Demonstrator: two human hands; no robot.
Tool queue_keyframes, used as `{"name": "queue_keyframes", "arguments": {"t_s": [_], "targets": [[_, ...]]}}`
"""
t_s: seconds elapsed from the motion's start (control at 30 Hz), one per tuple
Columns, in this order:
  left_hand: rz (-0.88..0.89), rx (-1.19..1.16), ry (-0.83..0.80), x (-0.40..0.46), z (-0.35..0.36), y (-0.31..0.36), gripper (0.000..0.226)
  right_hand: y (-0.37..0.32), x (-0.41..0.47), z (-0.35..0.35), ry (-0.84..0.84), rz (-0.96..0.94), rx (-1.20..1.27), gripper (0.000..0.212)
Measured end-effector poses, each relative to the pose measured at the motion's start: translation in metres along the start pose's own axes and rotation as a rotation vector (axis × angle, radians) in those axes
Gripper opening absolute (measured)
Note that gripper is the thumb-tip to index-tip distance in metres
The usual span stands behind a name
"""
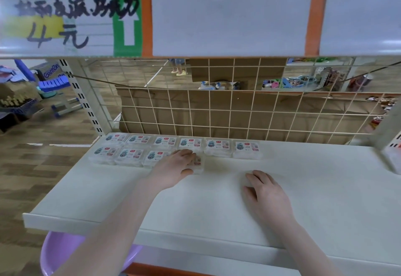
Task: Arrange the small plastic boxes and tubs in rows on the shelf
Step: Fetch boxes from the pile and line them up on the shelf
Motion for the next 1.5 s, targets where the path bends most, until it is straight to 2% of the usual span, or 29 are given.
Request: {"name": "queue_keyframes", "arguments": {"t_s": [0.33,0.57,0.8,1.0,1.13,1.3,1.5], "targets": [[-0.032,-0.009,-0.044,0.002,-0.004,-0.007,0.049,0.006,0.001,0.006,-0.034,-0.022,0.037,0.022],[-0.057,0.012,-0.03,0.0,-0.002,-0.009,0.052,0.005,-0.004,0.005,-0.096,-0.004,-0.039,0.032],[-0.008,0.085,0.103,-0.005,-0.001,0.001,0.04,0.025,-0.027,-0.007,-0.121,0.263,-0.105,0.03],[0.077,-0.02,0.202,-0.024,0.002,0.018,0.04,0.03,-0.073,-0.024,0.029,0.533,-0.077,0.028],[0.183,-0.055,0.162,-0.037,0.014,0.032,0.048,0.017,-0.112,-0.036,0.12,0.658,-0.068,0.038],[0.315,-0.149,0.13,-0.045,0.015,0.068,0.049,0.003,-0.159,-0.05,0.214,0.753,-0.114,0.038],[0.396,-0.179,0.115,-0.046,0.011,0.131,0.047,0.028,-0.198,-0.078,0.253,0.85,-0.142,0.041]]}}
Point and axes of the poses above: each hand's wrist, its own x-axis towards the middle knuckle, its own z-axis out of the palm, y = z × x, the point moved 8 cm from there along x, towards the middle knuckle, and after that the axes turned 10 degrees about -y, right-handed, at the moved point
